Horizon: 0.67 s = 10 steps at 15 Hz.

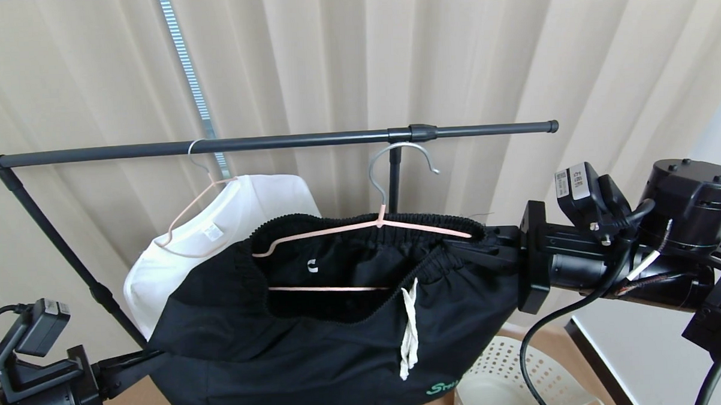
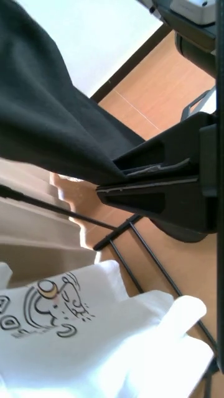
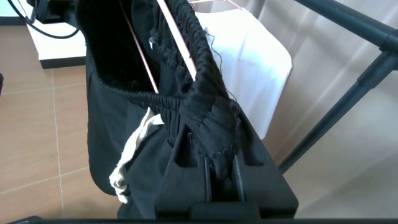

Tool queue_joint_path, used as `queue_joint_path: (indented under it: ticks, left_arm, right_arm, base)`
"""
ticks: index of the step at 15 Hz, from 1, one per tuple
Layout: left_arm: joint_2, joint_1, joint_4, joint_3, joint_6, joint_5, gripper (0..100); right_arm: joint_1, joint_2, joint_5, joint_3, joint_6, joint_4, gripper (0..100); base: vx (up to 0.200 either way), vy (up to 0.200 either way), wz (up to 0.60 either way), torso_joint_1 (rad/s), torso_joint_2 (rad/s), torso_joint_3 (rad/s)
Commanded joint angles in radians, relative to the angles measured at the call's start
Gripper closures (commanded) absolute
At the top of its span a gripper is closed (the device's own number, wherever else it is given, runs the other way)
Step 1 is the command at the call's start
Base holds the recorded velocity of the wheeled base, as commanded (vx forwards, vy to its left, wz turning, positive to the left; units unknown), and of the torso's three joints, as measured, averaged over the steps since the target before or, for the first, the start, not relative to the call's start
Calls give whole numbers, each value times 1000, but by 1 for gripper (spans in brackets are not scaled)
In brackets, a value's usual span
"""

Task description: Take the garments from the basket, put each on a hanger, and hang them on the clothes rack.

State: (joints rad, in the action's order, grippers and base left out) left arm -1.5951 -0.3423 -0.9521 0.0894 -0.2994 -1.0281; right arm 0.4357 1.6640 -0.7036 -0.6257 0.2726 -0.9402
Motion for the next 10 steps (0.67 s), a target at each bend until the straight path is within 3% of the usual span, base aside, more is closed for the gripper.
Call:
queue_joint_path:
  ticks: [1, 2, 10]
  left_arm:
    - [30, 26, 0, 3, -1, -1, 100]
    - [40, 52, 0, 1, -1, 0, 0]
    - [182, 120, 1, -30, 0, -3, 0]
  right_arm:
    - [1, 0, 0, 3, 0, 0, 100]
    - [1, -4, 0, 4, 0, 0, 100]
    - [3, -4, -2, 6, 0, 0, 100]
  base:
    - [0, 0, 0, 0, 0, 0]
    - [0, 0, 0, 0, 0, 0]
    - [0, 0, 0, 0, 0, 0]
